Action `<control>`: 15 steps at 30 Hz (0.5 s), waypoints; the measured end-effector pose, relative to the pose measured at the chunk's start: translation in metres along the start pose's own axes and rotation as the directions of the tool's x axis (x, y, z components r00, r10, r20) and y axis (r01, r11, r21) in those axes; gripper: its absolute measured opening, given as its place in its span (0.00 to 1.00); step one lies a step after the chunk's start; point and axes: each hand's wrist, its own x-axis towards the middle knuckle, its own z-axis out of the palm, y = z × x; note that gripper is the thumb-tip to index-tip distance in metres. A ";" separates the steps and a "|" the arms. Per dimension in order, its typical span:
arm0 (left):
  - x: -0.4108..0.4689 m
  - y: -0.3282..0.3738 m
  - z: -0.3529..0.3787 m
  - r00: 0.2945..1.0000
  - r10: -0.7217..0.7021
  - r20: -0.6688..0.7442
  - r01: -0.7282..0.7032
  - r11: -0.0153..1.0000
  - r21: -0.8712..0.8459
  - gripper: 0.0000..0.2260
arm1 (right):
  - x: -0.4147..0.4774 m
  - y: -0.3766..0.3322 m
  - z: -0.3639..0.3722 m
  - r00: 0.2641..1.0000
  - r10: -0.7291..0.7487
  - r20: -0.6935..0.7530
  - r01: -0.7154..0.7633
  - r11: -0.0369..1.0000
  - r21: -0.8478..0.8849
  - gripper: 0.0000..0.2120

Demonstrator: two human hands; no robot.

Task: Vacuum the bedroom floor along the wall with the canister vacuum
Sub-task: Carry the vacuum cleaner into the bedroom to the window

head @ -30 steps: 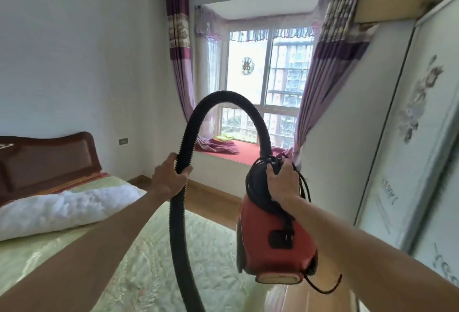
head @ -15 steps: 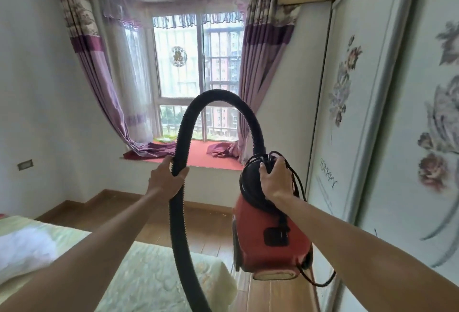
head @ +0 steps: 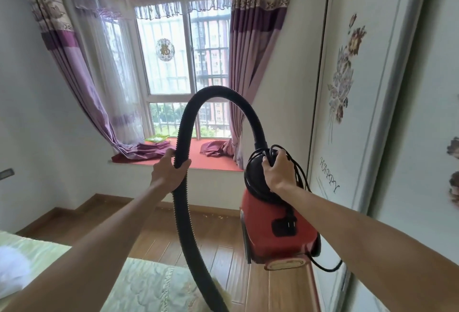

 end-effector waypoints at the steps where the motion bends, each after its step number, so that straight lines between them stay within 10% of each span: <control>1: 0.009 -0.002 0.006 1.000 0.004 0.001 -0.004 1.000 -0.001 0.18 | 0.010 0.003 0.005 1.000 0.010 0.003 -0.010 1.000 0.001 0.17; 15: 0.219 -0.059 0.075 0.998 0.062 0.024 -0.062 0.998 0.005 0.18 | 0.185 0.012 0.126 0.998 0.053 -0.017 -0.054 0.998 -0.027 0.15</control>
